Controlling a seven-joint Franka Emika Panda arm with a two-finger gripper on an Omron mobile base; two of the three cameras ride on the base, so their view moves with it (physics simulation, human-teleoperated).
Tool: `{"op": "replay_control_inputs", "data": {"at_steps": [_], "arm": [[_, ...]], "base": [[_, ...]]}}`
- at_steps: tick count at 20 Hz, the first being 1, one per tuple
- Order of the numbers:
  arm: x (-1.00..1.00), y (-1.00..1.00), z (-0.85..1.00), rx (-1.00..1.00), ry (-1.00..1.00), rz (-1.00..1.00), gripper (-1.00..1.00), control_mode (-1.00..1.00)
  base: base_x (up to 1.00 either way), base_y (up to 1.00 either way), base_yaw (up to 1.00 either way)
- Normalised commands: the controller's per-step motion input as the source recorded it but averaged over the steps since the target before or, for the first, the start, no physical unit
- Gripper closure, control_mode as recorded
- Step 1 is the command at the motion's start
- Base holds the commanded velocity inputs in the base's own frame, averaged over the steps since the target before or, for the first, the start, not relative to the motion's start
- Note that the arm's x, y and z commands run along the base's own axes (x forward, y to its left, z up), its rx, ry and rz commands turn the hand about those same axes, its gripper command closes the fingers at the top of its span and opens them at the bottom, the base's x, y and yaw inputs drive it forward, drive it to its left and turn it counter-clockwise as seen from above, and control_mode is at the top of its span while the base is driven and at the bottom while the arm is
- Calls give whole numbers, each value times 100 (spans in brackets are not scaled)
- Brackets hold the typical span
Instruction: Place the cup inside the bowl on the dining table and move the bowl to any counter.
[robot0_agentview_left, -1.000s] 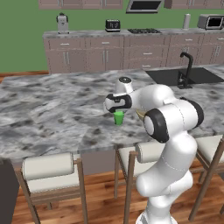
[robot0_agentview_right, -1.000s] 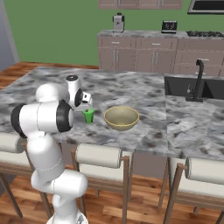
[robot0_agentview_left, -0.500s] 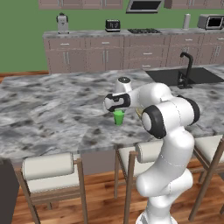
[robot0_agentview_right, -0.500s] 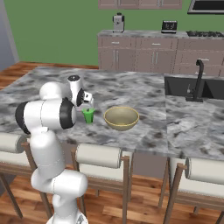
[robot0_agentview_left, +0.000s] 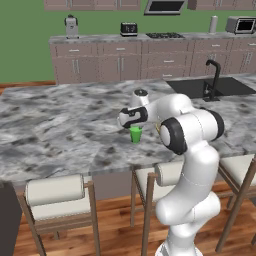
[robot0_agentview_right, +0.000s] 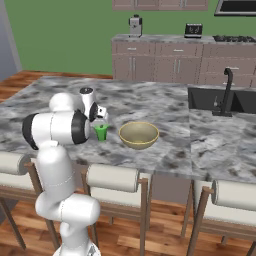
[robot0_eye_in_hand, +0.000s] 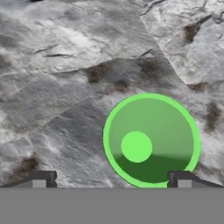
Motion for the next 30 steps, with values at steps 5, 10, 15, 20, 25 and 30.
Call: {"op": "replay_control_inputs", "data": {"at_steps": [5,10,15,20,25,30], "arm": [[15,0,-16,0,0,0,-100,-100],[18,0,-16,0,0,0,-100,-100],[20,3,-2,0,0,0,-100,-100],[16,3,0,0,0,0,-100,-100],[13,1,-6,0,0,0,-100,-100],[2,0,-17,0,0,0,-100,-100]], "base": [[0,0,0],[0,0,0],[0,0,0],[0,0,0],[0,0,0],[0,0,0]]}}
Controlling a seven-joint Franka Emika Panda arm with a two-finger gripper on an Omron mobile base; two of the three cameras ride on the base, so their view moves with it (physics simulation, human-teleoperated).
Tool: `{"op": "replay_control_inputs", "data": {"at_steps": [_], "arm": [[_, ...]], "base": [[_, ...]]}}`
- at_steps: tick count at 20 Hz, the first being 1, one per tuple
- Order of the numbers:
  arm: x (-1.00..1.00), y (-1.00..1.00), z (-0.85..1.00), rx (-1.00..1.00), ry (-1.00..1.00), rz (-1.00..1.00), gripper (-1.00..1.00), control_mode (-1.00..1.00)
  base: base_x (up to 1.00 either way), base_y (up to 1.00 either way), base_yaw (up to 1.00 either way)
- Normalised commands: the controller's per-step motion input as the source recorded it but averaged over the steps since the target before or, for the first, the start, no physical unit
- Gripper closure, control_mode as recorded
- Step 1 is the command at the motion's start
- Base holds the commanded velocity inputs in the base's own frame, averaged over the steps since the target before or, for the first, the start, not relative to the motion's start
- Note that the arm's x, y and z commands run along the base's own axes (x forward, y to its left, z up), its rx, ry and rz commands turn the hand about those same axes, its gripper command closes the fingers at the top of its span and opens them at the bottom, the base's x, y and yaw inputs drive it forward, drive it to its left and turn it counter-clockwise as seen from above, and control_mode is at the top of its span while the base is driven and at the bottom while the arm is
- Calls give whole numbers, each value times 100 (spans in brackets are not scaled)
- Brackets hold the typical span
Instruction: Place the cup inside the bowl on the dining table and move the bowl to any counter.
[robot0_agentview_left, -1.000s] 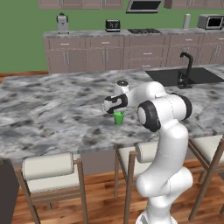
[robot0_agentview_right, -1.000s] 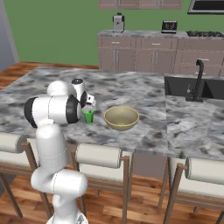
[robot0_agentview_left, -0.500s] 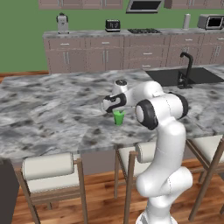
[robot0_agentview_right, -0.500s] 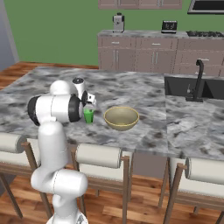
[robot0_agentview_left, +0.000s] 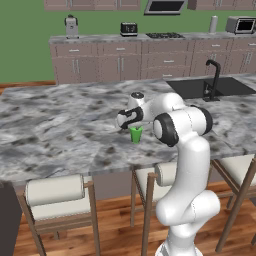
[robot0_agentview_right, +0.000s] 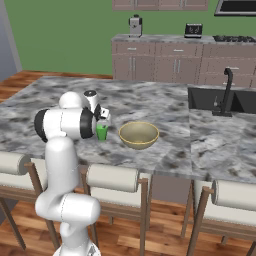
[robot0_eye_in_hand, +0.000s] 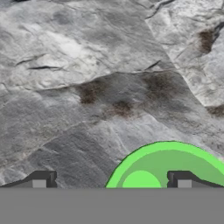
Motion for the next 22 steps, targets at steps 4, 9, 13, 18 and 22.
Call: {"op": "replay_control_inputs", "data": {"at_steps": [4,9,13,18,22], "arm": [[0,0,-17,0,0,0,-100,-100],[0,0,-9,0,0,0,-100,-100],[0,0,0,0,0,0,-100,-100],[0,10,0,0,0,0,100,-100],[0,2,0,0,0,0,100,-100]], "base": [[0,0,0],[0,0,0],[0,0,0],[0,0,0],[0,0,0]]}}
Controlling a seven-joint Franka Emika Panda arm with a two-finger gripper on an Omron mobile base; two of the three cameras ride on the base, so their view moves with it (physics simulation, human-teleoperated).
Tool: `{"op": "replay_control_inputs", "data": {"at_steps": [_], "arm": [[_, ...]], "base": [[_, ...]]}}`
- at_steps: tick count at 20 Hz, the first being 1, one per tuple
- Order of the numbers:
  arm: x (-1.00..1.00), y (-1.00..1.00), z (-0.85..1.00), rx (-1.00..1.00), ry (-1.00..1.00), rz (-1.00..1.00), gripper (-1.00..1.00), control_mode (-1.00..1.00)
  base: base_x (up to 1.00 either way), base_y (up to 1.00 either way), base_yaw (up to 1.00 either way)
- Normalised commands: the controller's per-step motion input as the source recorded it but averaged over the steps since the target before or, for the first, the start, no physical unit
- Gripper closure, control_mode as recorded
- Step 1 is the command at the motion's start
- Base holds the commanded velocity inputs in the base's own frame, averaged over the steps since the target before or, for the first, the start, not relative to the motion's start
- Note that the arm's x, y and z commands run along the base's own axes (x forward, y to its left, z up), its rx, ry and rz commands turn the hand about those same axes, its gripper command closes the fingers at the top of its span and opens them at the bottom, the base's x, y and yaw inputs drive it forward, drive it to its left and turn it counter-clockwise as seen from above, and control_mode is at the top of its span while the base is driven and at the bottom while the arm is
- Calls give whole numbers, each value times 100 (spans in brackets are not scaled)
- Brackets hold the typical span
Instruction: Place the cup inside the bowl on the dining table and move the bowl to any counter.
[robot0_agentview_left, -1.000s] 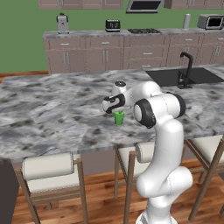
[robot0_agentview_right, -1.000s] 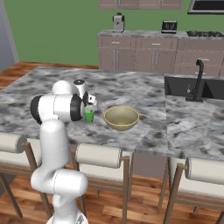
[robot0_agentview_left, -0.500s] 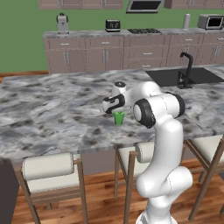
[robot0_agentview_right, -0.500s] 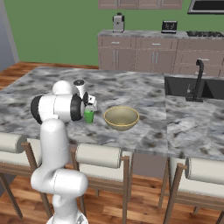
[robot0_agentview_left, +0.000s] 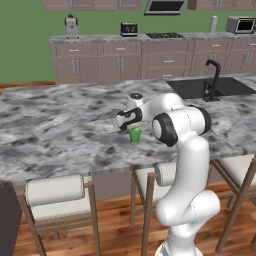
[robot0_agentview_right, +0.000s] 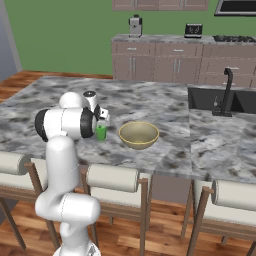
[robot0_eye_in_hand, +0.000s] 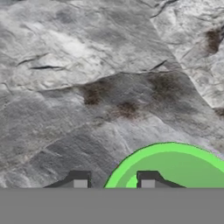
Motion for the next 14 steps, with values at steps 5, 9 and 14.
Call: {"op": "replay_control_inputs", "data": {"at_steps": [5,9,14], "arm": [[0,0,4,0,0,0,100,-100],[0,0,33,0,0,0,100,-100],[-8,0,50,0,0,1,100,-100]], "base": [[0,0,0],[0,0,0],[0,0,0]]}}
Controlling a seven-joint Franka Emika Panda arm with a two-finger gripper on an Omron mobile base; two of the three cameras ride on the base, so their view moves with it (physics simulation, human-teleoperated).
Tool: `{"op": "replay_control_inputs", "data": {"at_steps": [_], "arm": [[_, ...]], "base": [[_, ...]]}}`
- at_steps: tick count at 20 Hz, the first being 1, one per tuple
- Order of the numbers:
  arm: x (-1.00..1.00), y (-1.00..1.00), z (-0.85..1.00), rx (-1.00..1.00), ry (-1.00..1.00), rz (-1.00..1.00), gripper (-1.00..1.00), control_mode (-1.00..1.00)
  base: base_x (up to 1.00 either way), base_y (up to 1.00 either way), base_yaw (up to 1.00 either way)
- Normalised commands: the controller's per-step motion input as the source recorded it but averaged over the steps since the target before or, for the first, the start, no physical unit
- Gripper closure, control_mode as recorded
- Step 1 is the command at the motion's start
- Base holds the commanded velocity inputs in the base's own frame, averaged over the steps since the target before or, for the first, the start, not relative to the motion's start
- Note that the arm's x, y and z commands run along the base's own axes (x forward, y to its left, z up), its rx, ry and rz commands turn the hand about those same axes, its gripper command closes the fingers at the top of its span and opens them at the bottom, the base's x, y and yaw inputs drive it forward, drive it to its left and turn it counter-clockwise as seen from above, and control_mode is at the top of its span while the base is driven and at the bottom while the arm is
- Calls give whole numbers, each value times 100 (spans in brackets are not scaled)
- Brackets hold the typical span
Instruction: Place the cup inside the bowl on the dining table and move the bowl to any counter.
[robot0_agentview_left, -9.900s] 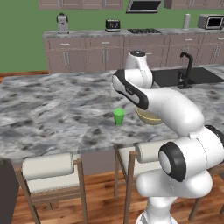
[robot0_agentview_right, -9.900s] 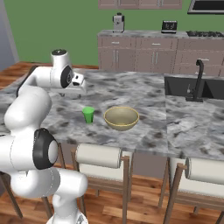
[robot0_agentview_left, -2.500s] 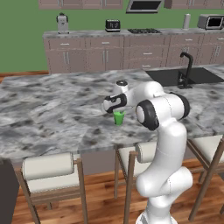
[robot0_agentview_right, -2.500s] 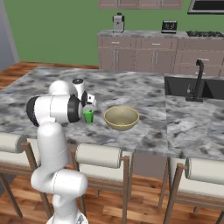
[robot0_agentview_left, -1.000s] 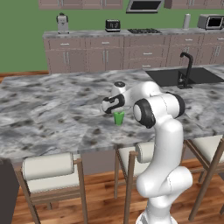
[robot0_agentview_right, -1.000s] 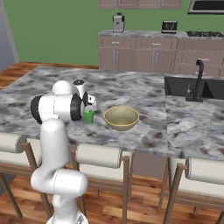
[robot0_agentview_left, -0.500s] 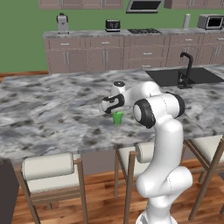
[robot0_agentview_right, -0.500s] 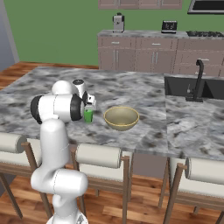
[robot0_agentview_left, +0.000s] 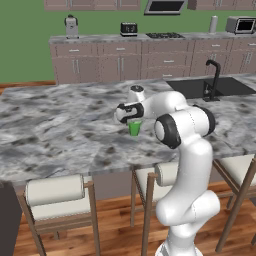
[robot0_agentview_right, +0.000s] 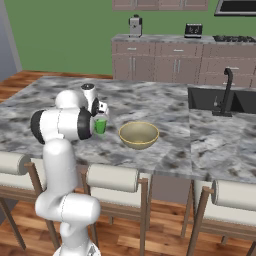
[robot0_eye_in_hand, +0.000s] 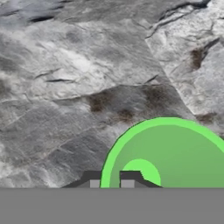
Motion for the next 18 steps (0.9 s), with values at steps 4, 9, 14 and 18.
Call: {"op": "replay_control_inputs", "data": {"at_steps": [4,9,14,18], "arm": [[-23,0,51,0,0,5,100,-100],[-38,0,50,-2,0,7,100,-100],[-27,-12,32,-1,0,8,100,-100],[-36,-41,22,0,0,9,100,-100]], "base": [[0,0,0],[0,0,0],[0,0,0],[0,0,0]]}}
